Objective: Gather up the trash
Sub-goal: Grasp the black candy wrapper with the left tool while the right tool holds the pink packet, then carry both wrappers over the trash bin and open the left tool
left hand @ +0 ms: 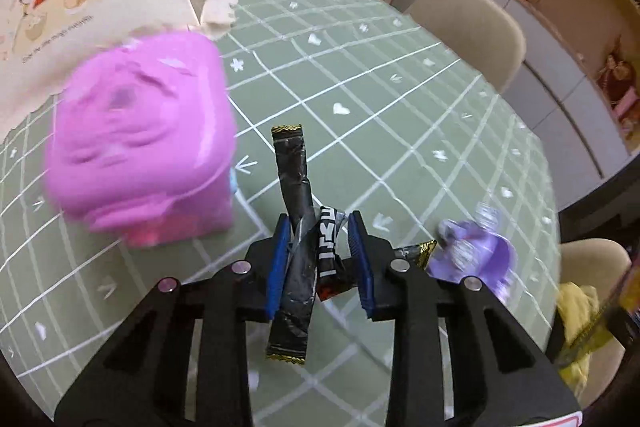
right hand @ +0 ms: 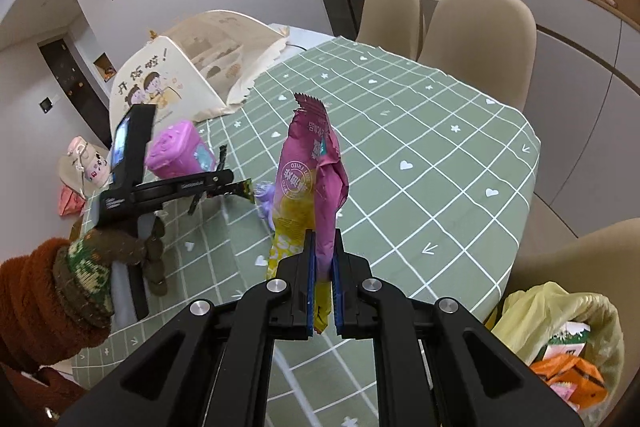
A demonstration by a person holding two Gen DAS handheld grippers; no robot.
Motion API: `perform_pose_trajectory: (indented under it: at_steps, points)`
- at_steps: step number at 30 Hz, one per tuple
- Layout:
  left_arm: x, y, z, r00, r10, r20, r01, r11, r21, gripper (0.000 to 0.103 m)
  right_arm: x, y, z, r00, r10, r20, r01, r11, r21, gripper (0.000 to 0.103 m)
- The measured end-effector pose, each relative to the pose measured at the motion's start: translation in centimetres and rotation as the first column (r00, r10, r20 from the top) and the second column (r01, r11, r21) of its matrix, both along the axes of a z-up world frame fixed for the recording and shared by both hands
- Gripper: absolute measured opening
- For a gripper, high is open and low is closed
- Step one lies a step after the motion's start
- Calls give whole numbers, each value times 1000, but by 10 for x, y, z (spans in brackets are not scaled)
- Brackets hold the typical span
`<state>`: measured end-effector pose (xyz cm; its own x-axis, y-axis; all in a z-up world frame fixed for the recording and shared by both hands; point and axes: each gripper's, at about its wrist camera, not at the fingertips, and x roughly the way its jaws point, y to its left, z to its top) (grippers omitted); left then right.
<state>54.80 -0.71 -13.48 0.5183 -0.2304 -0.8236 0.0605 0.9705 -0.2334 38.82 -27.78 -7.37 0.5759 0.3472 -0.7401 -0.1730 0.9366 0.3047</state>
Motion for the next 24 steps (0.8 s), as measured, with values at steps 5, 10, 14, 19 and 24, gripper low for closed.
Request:
perform_pose_trajectory:
  at_steps: [5,10,14,19,24]
  points:
    - [-34,8,39,998,-3,60,7,997,-71,29,-19,9,16,999,12,34,-12,1000,-5,9]
    - [-72,-4,77,984,-83,157,96,992,-78,29,-35,7,27,998,4,65,-3,1000,-9,9]
    - [-98,-26,99,959,-170,228,184,982,-44,29,-51,-3,33,996,-24,86,25,1000,-10,9]
    - [-112,-53,107,941,-242,236,261,964,-54,29,-71,-30,42,990,-61,128,63,998,-11,9]
    - [-120,-87,108,923,-306,232,331,940,-77,29,-85,-64,48,984,-103,144,106,994,-9,9]
